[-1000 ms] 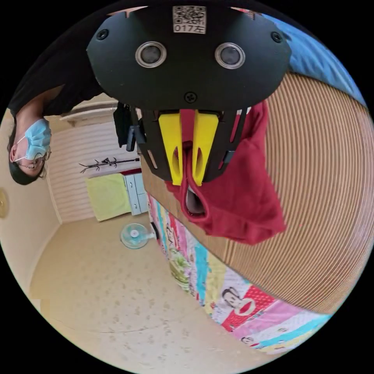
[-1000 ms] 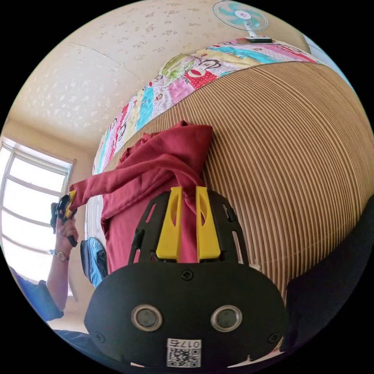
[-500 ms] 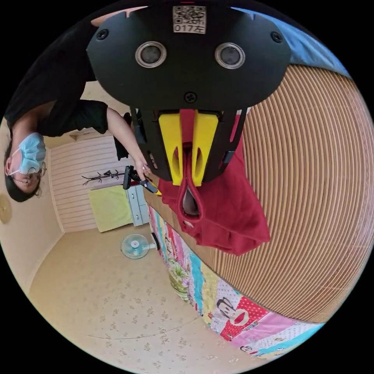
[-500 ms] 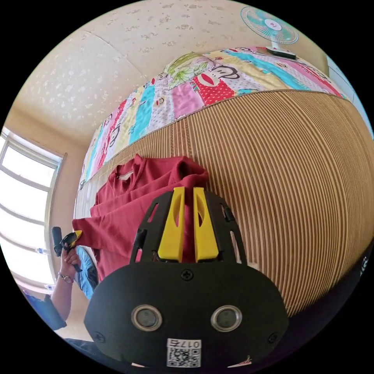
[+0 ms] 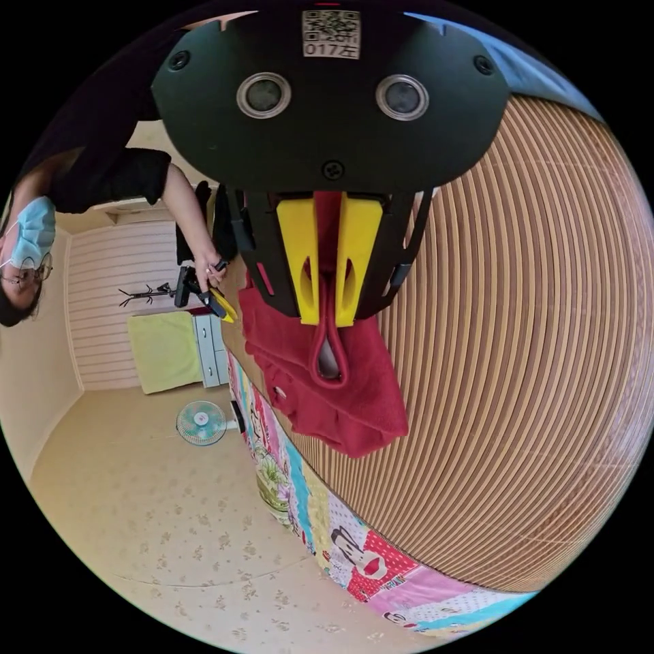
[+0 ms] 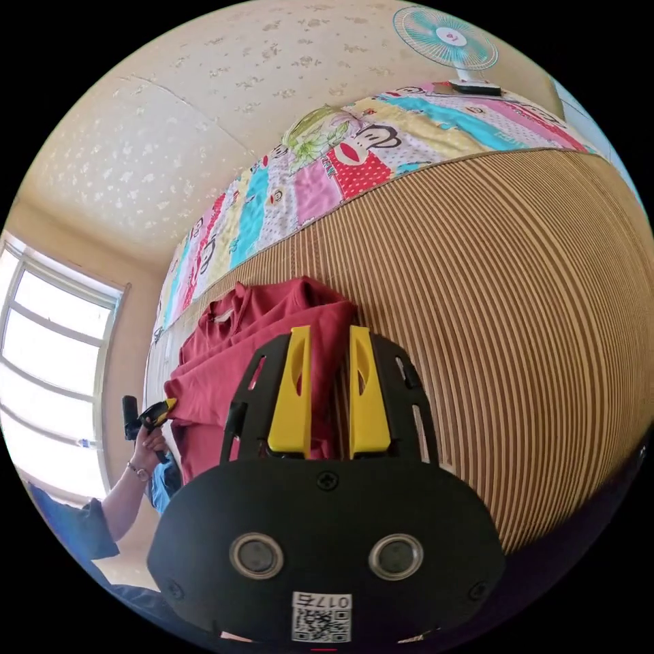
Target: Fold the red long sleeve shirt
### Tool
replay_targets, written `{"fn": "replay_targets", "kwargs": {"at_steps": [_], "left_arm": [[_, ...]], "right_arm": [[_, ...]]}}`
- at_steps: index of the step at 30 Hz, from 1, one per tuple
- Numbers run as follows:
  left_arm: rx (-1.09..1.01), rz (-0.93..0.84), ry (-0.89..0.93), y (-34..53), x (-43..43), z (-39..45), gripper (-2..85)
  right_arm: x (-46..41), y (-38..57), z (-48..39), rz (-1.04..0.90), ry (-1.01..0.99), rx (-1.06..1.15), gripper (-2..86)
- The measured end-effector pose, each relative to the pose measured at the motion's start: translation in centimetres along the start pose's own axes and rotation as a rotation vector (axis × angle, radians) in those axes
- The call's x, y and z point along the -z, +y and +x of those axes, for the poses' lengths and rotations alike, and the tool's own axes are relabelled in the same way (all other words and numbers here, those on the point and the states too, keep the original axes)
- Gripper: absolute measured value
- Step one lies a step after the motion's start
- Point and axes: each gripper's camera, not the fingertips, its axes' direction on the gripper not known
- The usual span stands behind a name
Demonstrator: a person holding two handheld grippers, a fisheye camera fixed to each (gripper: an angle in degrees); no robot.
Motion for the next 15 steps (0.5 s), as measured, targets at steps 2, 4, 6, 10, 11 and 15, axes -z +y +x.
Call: {"fn": "replay_targets", "kwargs": {"at_steps": [2,4,6,10,11,15], "left_arm": [[0.022,0.014,0.006,-0.2,-0.1,-0.2,4.3],[0.039,0.021,0.001,-0.6,-0.1,-0.4,4.1],[0.06,0.047,0.016,-1.0,0.1,-0.7,4.0],[0.096,0.057,0.048,-1.5,-0.2,-1.6,4.3],[0.097,0.071,0.056,-1.3,0.0,-1.6,5.0],[0.066,0.124,0.006,1.1,2.8,-0.6,9.3]], "right_arm": [[-0.2,2.2,-0.9,-0.051,-0.047,0.033,8.8],[-3.2,5.2,-1.8,-0.212,0.059,0.078,7.7],[-2.9,7.5,-2.5,-0.147,0.131,0.197,6.6],[-1.0,7.8,-1.7,-0.07,0.202,0.131,4.5],[-0.8,7.9,-1.4,-0.054,0.23,0.1,4.3],[2.4,9.0,-1.3,-0.039,0.109,0.117,6.7]]}}
